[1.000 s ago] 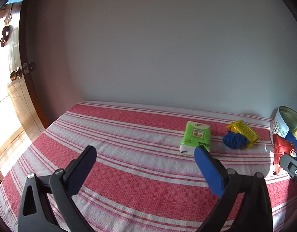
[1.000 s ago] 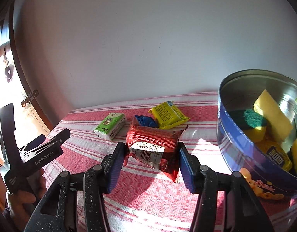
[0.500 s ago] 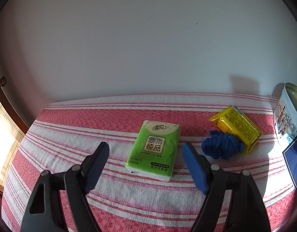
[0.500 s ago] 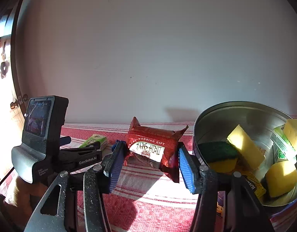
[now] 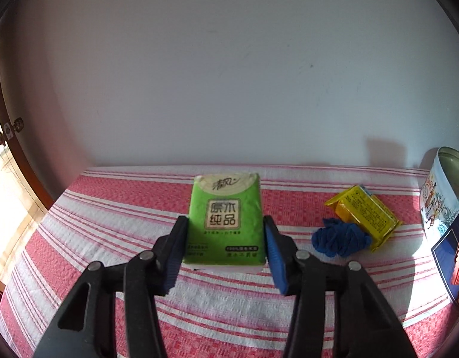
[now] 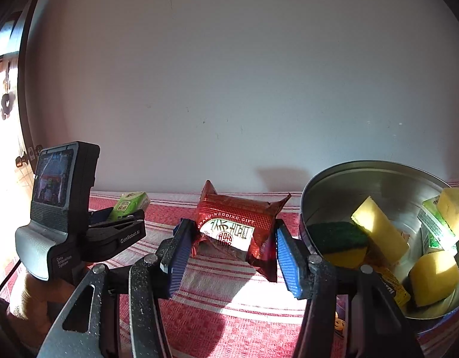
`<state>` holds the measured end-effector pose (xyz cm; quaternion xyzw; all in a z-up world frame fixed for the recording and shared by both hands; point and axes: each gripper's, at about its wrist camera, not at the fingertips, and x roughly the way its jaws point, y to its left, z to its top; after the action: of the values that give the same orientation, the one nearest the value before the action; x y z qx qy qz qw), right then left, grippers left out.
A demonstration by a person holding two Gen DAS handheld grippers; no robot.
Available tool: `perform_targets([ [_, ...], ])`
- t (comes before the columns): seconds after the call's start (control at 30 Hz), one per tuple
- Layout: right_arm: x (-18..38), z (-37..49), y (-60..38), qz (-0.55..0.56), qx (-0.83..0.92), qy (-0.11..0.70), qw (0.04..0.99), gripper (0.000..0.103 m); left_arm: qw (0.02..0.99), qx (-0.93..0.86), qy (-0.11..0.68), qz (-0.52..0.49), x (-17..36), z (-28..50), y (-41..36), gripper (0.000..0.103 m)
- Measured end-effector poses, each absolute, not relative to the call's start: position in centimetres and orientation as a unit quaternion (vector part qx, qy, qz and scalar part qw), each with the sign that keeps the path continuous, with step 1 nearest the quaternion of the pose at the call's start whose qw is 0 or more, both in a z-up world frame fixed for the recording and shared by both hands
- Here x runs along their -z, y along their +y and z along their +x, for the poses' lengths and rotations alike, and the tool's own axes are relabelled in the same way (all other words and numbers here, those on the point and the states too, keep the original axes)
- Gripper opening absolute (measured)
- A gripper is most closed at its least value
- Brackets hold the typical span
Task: Organize objects
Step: 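Grasp the green tissue pack with left gripper while right gripper holds red packet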
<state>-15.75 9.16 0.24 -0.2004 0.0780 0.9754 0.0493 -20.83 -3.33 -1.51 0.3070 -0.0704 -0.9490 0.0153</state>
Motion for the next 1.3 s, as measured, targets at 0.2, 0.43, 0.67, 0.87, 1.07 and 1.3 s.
perform_targets([
  [0.2,-0.4,-16.2,9.2,-0.194,-0.977,0.076,0.052,0.056,0.030,0.957,-0.064,0.280,0.7,-17.8,-3.3,0.049],
  [0.43,-0.8,-15.7,8.8,-0.180,-0.980,0.061,0.054,0.056,0.032,0.960,-0.029,0.276,0.3,-14.4,-3.8,0.049],
  [0.67,-1.2,-15.6,8.5,-0.156,-0.985,0.037,0.062,0.056,0.034,0.961,-0.015,0.273,0.4,-12.7,-3.9,0.049],
  [0.87,-1.5,-15.5,9.2,-0.150,-0.986,0.030,0.064,0.056,0.034,0.962,-0.011,0.270,0.7,-12.5,-4.8,0.049],
  [1.07,-1.6,-15.4,8.1,-0.151,-0.985,0.037,0.070,0.056,0.036,0.964,-0.013,0.265,0.6,-11.7,-4.8,0.049],
  [1.3,-1.6,-15.4,8.5,-0.150,-0.986,0.033,0.072,0.056,0.038,0.964,-0.006,0.263,0.5,-11.0,-4.9,0.049],
])
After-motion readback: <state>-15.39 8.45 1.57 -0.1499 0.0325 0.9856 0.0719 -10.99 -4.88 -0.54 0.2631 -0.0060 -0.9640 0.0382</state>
